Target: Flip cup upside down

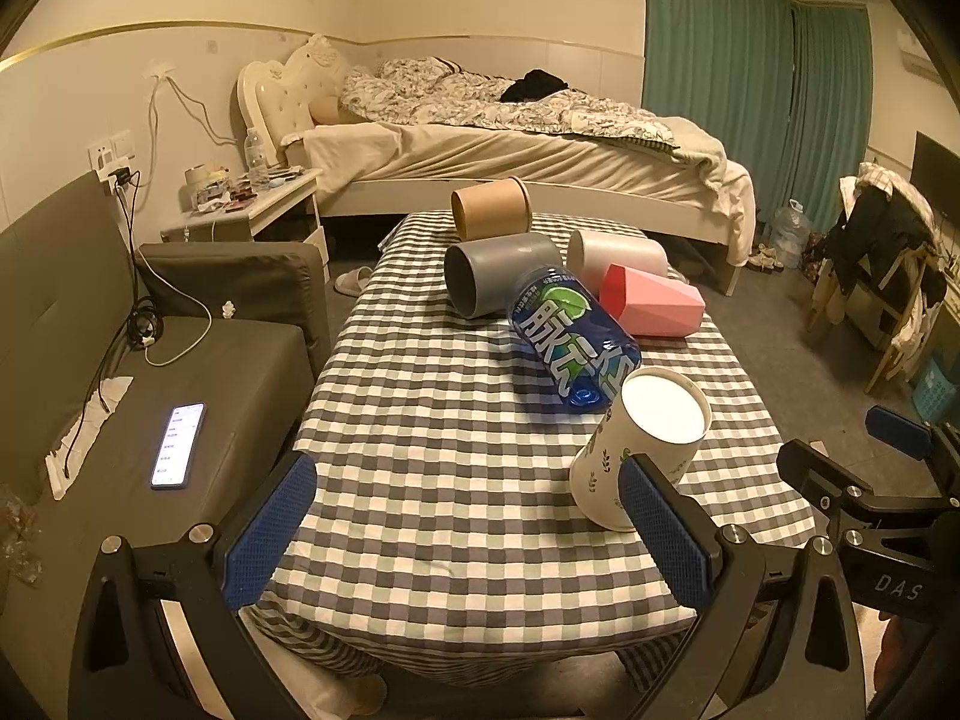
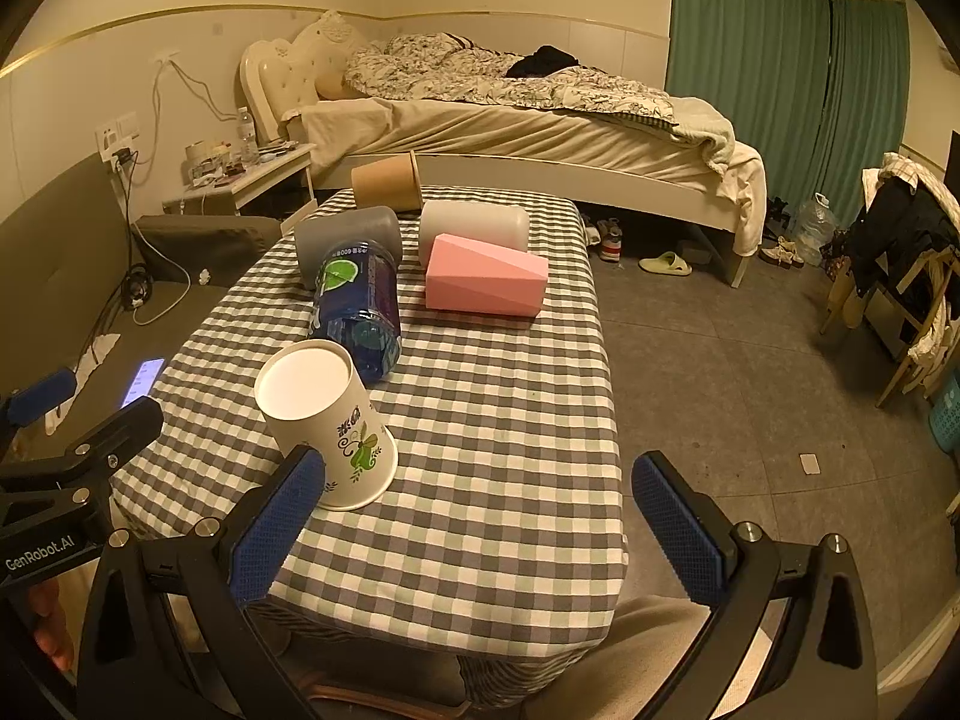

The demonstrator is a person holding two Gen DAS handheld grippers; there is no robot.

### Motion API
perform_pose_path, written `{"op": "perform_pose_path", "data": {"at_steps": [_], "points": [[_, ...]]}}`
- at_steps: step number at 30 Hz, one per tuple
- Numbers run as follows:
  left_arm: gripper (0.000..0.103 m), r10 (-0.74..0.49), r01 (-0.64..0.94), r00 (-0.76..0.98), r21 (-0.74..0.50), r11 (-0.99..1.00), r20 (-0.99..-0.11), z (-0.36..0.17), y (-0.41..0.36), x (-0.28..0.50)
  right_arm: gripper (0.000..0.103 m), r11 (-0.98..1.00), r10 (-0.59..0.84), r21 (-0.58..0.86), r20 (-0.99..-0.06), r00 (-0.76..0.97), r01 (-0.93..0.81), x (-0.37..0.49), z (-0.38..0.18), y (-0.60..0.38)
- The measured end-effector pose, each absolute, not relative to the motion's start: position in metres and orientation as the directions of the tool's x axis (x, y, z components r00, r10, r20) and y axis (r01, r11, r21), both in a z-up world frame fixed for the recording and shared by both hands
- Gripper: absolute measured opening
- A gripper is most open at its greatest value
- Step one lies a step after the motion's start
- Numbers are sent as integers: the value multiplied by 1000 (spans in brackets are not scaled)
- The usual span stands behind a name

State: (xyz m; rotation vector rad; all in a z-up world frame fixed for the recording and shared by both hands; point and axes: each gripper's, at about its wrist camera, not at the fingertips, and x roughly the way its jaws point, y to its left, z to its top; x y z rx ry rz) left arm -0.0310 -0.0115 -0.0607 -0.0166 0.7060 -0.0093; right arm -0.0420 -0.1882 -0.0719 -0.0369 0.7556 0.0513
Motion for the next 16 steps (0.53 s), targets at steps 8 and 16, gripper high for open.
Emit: {"op": "perform_pose_path", "data": {"at_steps": [8,16], "points": [[103,-15,4,759,-18,1000,-651,-62,-11,-31,103,998,35,-15,-691,722,-62,-42,-72,-186],[103,-19,1,770,-29,1000,-638,-60,-1,-38,103,998,36,-16,-697,716,-66,-42,-75,-185]]}}
